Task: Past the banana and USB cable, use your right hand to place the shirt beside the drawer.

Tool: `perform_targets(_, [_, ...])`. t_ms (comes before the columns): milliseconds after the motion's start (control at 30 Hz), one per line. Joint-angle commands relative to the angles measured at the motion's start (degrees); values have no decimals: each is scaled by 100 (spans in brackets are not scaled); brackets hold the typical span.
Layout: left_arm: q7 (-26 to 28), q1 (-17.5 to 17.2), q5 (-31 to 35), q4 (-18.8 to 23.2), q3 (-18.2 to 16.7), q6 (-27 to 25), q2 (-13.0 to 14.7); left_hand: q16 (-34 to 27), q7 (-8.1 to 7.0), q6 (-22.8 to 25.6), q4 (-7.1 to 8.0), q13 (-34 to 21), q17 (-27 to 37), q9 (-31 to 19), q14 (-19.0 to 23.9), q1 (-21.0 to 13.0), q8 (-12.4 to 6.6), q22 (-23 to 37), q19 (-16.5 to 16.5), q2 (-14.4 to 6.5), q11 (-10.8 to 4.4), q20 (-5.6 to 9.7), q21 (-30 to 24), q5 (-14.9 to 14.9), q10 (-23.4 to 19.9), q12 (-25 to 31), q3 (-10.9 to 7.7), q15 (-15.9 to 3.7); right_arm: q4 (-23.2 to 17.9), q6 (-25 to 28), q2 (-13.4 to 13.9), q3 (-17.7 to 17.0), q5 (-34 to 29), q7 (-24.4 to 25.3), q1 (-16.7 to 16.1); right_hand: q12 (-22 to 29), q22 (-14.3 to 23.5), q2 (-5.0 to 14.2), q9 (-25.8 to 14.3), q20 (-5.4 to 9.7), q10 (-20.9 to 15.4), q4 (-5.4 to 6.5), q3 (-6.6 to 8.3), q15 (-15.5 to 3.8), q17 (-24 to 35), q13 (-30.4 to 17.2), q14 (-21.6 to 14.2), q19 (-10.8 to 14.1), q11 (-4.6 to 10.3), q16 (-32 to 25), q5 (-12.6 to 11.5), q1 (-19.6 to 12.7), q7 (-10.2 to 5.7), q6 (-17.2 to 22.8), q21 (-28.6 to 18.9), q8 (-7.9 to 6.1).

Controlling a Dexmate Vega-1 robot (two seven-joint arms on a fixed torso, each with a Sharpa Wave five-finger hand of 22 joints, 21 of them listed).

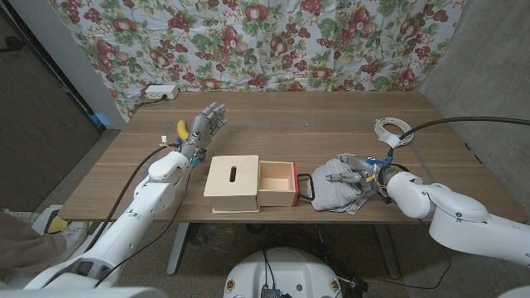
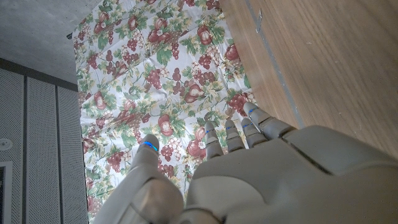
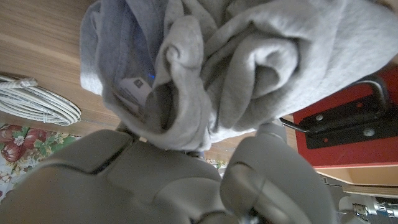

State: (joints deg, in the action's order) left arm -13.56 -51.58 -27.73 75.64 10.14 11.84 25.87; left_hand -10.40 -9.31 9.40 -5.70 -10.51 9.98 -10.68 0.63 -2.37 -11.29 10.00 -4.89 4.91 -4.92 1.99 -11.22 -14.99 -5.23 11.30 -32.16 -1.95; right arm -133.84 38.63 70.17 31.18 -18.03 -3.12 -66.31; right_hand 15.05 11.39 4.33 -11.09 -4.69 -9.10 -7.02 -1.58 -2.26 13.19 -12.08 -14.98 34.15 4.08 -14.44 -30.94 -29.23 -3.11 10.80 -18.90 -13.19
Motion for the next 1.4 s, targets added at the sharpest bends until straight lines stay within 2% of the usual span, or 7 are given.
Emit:
perform_targets(33, [25,-19,-12,65,-6,20,-12,0,5,22,-51,-22,27,-18,-57,-6,4,20,4,-23,-19,236,-1,5,42,-13,-13,-348,43,-13,-47,-35,76,63,-82,109,10,74,-68,241,-98,-81,42,-674,71,-127,-107,362,-65,-67,25,-169,-37,304,-138,-143])
perform_targets(267, [60,-64,-16,142,-10,36,-7,-5,-5,28,-52,-22,28,-18,-55,-3,2,20,-4,-24,-18,233,-5,6,39,-9,-10,-350,78,-119,-48,-119,229,213,-176,326,78,253,-201,1369,-152,-199,194,-783,328,-423,-586,1686,-109,-325,128,-732,74,812,-733,-347])
perform_targets(433, [127,-141,-31,244,-30,17,7,-8,-7,33,-52,-22,28,-18,-56,2,1,20,-4,-26,-9,232,-5,8,33,-4,-7,-351,122,-244,-45,-191,356,332,-244,437,173,354,-241,1688,-252,-324,421,-871,473,-518,-873,2011,-162,-449,158,-1305,107,930,-984,-394])
perform_targets(600, [173,-195,-40,310,-43,3,25,-10,-9,40,-51,-22,29,-18,-56,6,-2,20,-6,-27,-16,232,-6,8,37,-5,-5,-351,161,-322,-45,-220,408,415,-274,584,211,379,-275,1722,-413,-377,764,-1007,657,-629,-1280,2199,-192,-577,209,-2191,184,1174,-1207,-473])
perform_targets(733, [186,-215,-59,328,-46,12,15,-12,-8,46,-46,-22,30,-18,-57,14,-3,21,-8,-30,-17,231,-7,8,33,-1,-1,-350,182,-374,-51,-285,453,576,-347,939,202,275,-248,1725,-943,-330,1113,-1071,786,-808,-1917,2181,-285,-608,388,-3192,498,2031,-1442,-699])
perform_targets(867, [198,-219,-63,335,-39,21,7,-15,-13,56,-40,-22,32,-19,-57,26,-7,21,-7,-33,-15,230,-7,10,34,0,4,-349,162,-337,-62,-308,433,702,-404,1306,215,261,-222,1714,-1458,-299,1290,-1087,818,-961,-2403,2156,-314,-560,584,-3787,500,2445,-1669,-737])
perform_targets(1400, [230,-255,-61,433,-22,-2,52,-20,1,72,-19,-23,35,-19,-61,59,-9,23,-12,-48,-14,238,-10,11,31,5,20,-356,130,-382,-74,-437,449,1102,-603,2352,338,198,-561,1706,-2223,-249,1199,-1127,1386,-1596,-3645,2047,-144,-974,1054,-4806,280,2871,-2368,-796])
